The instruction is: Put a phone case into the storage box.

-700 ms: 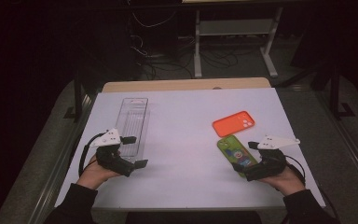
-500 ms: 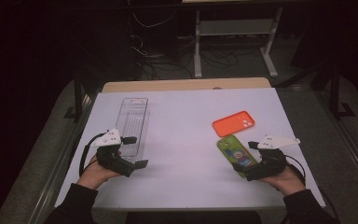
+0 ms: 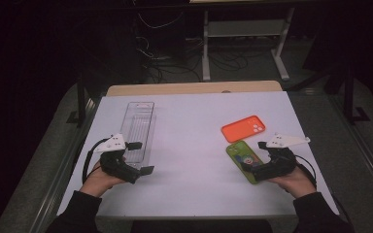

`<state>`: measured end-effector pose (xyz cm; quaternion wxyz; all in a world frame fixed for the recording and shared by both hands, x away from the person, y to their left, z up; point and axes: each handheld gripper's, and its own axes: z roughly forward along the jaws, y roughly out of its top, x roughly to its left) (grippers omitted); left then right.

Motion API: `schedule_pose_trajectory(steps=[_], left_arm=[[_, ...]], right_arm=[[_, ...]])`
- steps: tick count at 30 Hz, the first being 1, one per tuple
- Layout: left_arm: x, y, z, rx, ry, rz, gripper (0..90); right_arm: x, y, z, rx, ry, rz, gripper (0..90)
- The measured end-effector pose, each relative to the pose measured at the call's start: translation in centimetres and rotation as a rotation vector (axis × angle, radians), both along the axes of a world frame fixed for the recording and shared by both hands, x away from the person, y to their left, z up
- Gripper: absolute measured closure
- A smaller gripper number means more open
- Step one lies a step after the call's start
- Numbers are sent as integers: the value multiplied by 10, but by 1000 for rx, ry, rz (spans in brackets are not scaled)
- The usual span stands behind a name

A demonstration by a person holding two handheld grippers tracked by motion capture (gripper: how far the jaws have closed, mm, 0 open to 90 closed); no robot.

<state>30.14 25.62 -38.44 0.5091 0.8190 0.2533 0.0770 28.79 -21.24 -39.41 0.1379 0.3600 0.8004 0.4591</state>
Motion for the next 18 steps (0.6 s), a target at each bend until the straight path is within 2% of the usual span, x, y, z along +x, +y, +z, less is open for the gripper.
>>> schedule_pose_trajectory(steps=[9,18], left_arm=[[0,1,1,-7,-11,-7,0],[0,0,1,-17,0,-7,0]], right_arm=[[9,5,1,-8,11,-10,0],[18,8,6,-9,5,-37,0]])
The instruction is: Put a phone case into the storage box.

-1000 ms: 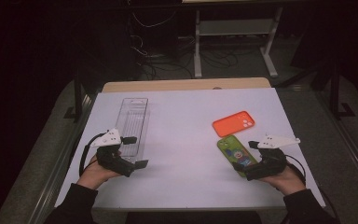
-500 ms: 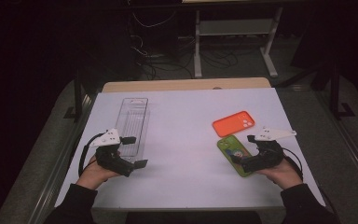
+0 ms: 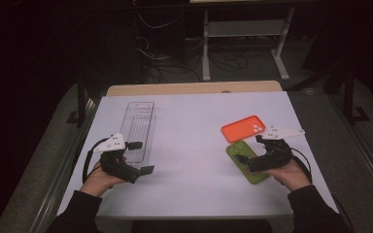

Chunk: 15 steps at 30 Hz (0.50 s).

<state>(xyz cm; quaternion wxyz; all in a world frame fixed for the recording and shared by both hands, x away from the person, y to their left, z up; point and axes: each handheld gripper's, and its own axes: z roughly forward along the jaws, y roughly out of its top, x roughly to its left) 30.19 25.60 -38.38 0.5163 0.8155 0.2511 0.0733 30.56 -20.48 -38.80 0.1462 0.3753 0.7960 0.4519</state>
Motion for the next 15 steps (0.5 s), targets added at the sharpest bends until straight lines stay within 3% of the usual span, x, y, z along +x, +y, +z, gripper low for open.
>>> schedule_pose_trajectory(steps=[15], left_arm=[[1,-3,-1,-6,-1,-10,0]], right_arm=[[21,6,9,3,-13,-9,0]])
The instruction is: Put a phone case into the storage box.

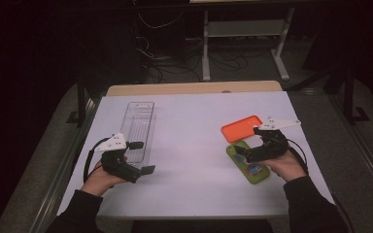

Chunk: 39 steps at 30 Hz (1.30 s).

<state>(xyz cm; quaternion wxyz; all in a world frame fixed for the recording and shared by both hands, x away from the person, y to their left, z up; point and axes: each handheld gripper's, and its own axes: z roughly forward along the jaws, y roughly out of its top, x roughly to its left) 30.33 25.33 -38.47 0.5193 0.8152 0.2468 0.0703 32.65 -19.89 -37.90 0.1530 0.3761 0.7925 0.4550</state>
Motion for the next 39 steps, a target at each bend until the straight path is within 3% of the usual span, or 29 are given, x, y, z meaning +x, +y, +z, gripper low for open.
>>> schedule_pose_trajectory(steps=[9,20,29,39], left_arm=[[0,0,0,26,1,-6,0],[1,-1,-1,19,3,-1,0],[2,-1,0,31,8,-2,0],[2,-2,0,23,5,-2,0]], right_arm=[[13,8,4,-7,-3,11,0],[31,19,7,-10,-8,9,0],[32,20,9,2,-9,6,0],[29,10,9,-27,24,-69,0]])
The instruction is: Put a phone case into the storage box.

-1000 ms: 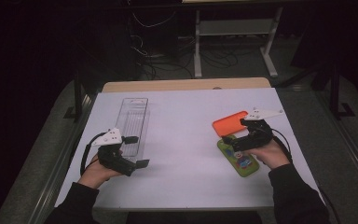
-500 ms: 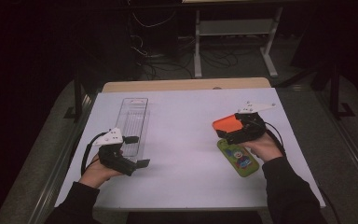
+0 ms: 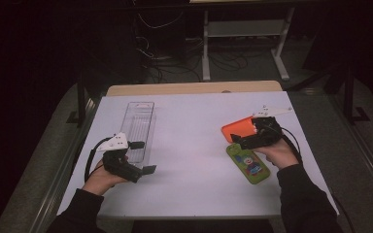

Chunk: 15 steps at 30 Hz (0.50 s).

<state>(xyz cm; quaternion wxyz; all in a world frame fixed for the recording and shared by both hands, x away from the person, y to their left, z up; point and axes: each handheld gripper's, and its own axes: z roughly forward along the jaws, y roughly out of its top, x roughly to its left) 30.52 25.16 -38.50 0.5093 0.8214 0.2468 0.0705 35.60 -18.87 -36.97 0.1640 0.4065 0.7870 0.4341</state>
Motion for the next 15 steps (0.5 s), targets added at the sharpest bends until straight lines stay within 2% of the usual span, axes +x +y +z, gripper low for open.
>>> schedule_pose_trajectory(steps=[3,8,11,15], left_arm=[[0,0,0,0,-4,-1,0],[0,0,0,5,-5,-3,0],[0,0,0,4,-4,-1,0],[0,0,0,-1,-3,2,0]], right_arm=[[1,-2,-1,-7,6,-19,0],[2,-8,-2,-33,6,-97,0],[2,-12,-2,-29,14,-129,0],[1,-15,-3,-30,25,-139,0]])
